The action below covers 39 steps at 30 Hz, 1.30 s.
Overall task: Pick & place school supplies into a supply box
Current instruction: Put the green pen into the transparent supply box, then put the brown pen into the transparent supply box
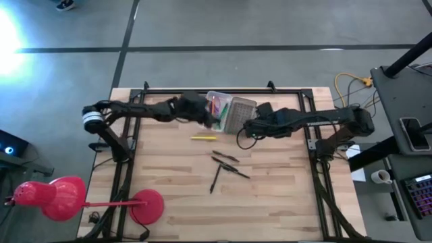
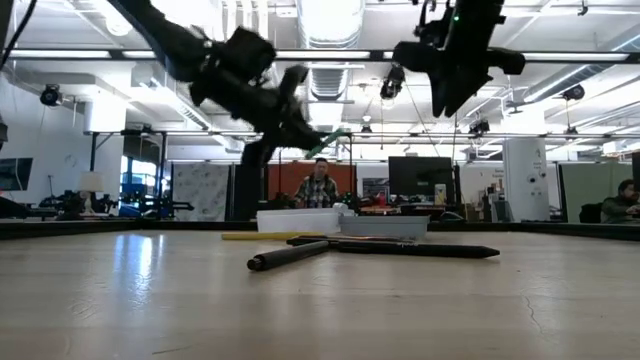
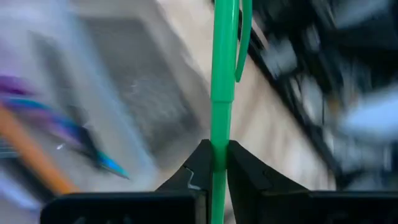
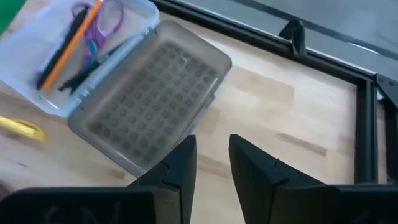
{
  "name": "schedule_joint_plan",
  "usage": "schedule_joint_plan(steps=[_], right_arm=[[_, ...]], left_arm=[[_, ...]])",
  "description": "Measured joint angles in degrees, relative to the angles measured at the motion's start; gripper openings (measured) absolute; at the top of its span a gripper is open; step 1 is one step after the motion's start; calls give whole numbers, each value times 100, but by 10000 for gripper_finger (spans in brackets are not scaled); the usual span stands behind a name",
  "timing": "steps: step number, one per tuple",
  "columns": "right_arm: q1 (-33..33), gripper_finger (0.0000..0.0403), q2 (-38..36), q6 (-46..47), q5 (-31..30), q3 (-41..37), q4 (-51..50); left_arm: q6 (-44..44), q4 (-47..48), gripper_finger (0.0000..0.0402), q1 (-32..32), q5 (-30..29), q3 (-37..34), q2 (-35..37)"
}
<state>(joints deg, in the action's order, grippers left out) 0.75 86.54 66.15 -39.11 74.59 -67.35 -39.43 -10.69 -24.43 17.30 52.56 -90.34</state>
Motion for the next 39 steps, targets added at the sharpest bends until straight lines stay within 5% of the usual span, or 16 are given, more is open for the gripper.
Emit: schedule_joint_plan(steps=[9,14,21,30,39], right_arm=[[0,84,192,91,77,-2,232],[-4,82,523,-396,466,-2,715],[-101,94,799,-1369,1287,-4,803],[-309,81,1054,-3477,2618,-460,2389],[-617,110,1526,-5208,2485,-835,4312]], left_arm=[[-1096,-252,33,-848,-250,-263,-406],[-1060,-65,86,-874,-910,250,-782],[-140,1238,142,-890,-901,946,-873],[1551,2034,149,-233,-730,652,352],[1565,1458,150,754,-952,-865,1898]])
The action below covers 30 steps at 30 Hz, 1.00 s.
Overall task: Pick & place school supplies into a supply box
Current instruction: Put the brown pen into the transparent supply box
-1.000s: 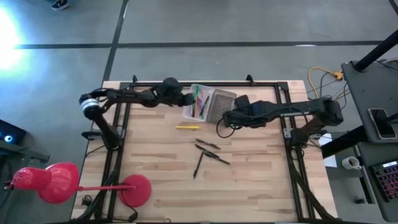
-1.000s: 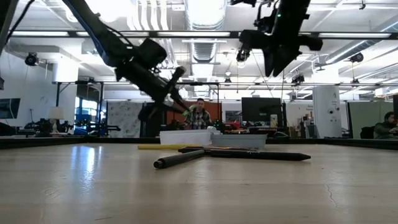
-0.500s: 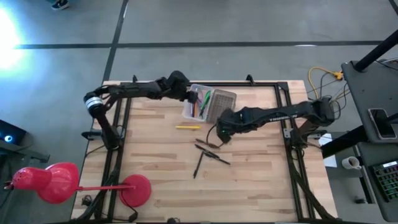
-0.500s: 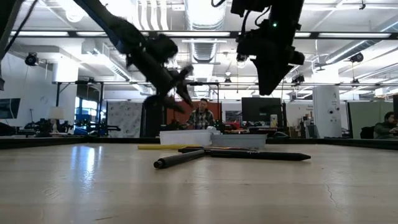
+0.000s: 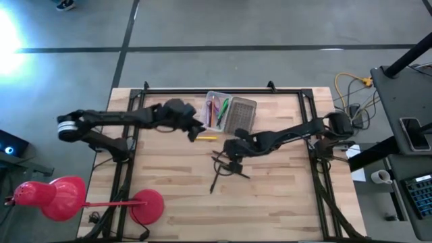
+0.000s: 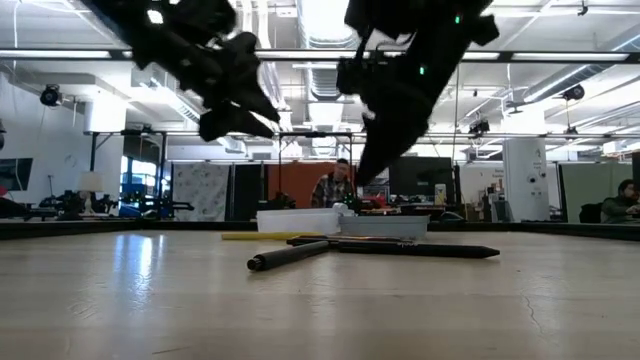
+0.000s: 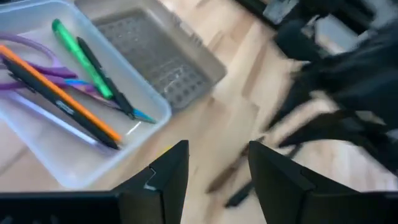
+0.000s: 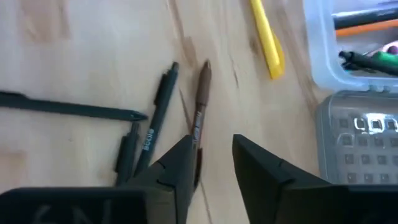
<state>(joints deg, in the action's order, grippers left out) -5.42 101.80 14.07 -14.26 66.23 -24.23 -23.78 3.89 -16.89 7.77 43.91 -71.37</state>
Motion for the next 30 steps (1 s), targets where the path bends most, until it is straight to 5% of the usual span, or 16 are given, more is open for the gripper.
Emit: schedule_joint_plan(steps=[8,17,22,30], right_arm=[[12,172,664,-103,393,30,52],[19,202,1317,103,371,442,117],[103,171,1469,789,412,542,93],[428,58,1481,973,526,512,71]], left_arm=[[-1292,-1381,150,250,-306,-1684,1158],[-1515,-1757,150,248,-643,-2462,2035],[-1515,-1735,150,248,-643,-2455,2162],[-1515,-1726,150,248,-639,-2423,2110]])
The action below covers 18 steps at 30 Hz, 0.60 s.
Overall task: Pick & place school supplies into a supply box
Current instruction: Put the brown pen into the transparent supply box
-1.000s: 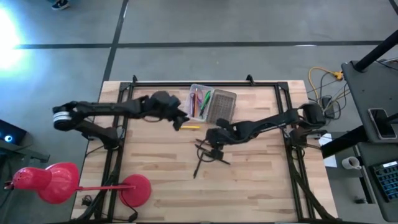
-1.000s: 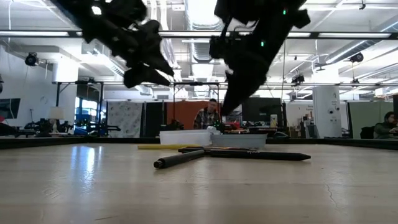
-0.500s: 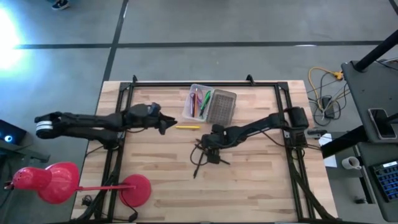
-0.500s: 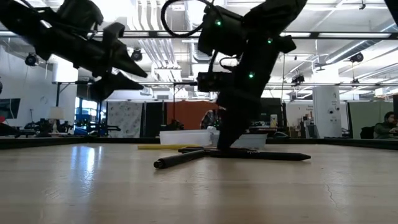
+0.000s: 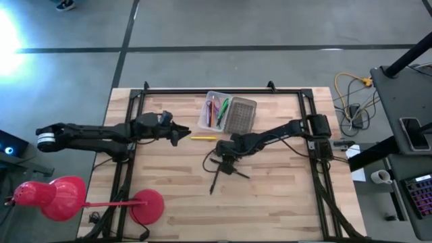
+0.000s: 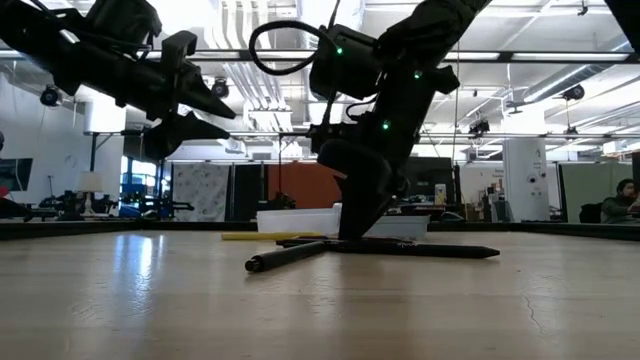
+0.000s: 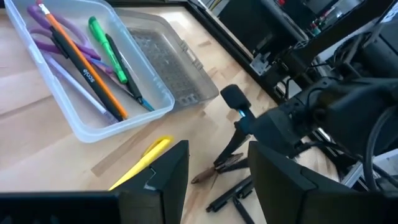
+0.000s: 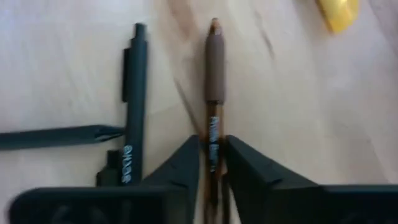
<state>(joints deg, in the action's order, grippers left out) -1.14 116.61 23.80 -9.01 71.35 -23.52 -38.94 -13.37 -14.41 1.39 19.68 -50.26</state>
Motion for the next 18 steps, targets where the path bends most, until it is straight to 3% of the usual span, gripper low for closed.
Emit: schedule_joint_plan(steps=[3,10,14,18], right_arm=[[99,22,4,339,-24,48,-151],[187,16,-166,905,-360,388,-482],[466,15,-824,2059,-977,643,-311],[1099,15,-1176,3568,-1069,587,-307]], left_arm=[[0,4,150,0,0,0,0],[0,22,150,0,2,-2,-33],[0,83,150,0,-1,-2,-33],[0,81,150,0,-16,-2,-34]])
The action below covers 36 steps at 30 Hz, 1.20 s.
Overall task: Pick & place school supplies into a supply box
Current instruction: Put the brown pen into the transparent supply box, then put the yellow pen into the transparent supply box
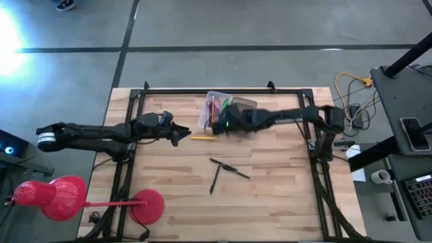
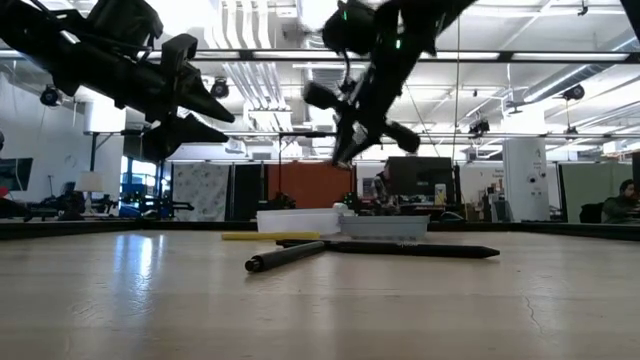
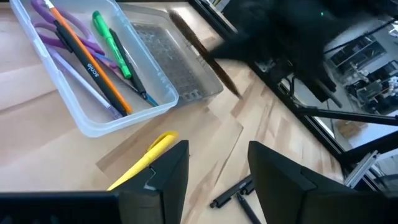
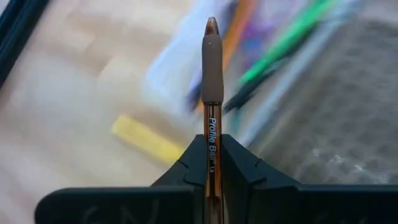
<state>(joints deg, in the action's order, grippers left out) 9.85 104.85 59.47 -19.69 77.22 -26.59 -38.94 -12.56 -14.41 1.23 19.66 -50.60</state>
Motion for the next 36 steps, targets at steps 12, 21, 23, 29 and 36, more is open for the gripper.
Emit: schedule_joint_plan(steps=[12,21,23,29,36], right_arm=[[1267,39,539,189,1211,148,991],[1206,62,888,-141,1231,623,997],[1207,76,888,-334,1203,701,921],[1212,124,832,-677,1094,873,858],[912,163,519,-2573,1224,945,128]], left_arm=[[-2,-18,150,0,-37,-9,-179],[-2,-9,150,0,-39,-9,-412],[-9,-6,150,0,-37,-9,-484],[-230,-15,150,0,-37,-8,-653],[691,-37,150,124,334,-7,-741]])
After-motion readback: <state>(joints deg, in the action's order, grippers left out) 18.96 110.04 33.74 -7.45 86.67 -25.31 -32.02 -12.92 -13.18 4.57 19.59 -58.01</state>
